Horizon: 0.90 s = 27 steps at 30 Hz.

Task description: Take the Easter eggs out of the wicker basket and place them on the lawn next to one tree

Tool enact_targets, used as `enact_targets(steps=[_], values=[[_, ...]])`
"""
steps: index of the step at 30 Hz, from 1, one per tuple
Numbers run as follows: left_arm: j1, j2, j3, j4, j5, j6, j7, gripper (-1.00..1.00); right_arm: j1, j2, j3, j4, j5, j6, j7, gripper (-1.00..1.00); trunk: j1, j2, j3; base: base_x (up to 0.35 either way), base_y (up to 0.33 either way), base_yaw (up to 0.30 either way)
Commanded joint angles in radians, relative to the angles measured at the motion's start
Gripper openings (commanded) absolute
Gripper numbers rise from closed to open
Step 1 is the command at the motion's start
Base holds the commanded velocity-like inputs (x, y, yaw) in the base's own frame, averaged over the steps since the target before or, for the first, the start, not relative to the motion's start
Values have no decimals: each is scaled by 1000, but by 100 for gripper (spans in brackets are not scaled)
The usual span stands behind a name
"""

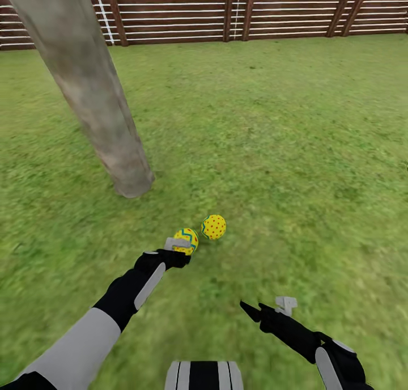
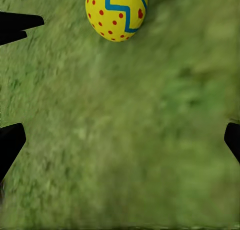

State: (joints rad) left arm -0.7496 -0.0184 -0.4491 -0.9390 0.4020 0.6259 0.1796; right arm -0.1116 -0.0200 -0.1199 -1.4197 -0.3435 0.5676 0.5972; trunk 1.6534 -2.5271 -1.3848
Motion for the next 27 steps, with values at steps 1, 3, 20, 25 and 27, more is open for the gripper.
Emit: enact_targets(steps=[1, 3, 20, 25, 27], values=[[-1, 1, -2, -2, 11, 3, 9, 100, 0, 0, -1, -1, -6, 8, 1, 100, -1, 0, 3, -337, 0, 0], [-1, 1, -2, -2, 11, 3, 9, 100, 0, 0, -1, 0, -6, 8, 1, 100, -2, 0, 11, -337, 0, 0], [-1, 0, -2, 3, 11, 3, 9, 100, 0, 0, 0, 1, -6, 8, 3, 100, -10, 4, 77, -217, 0, 0], [-1, 0, -2, 6, 11, 3, 11, 100, 0, 0, 0, 3, -6, 8, 2, 100, -12, 6, 96, -14, 0, 0], [-1, 0, -2, 8, 11, 3, 13, 100, 0, 0, -1, 9, -6, 8, 2, 100, -13, 6, 104, -4, 0, 0]])
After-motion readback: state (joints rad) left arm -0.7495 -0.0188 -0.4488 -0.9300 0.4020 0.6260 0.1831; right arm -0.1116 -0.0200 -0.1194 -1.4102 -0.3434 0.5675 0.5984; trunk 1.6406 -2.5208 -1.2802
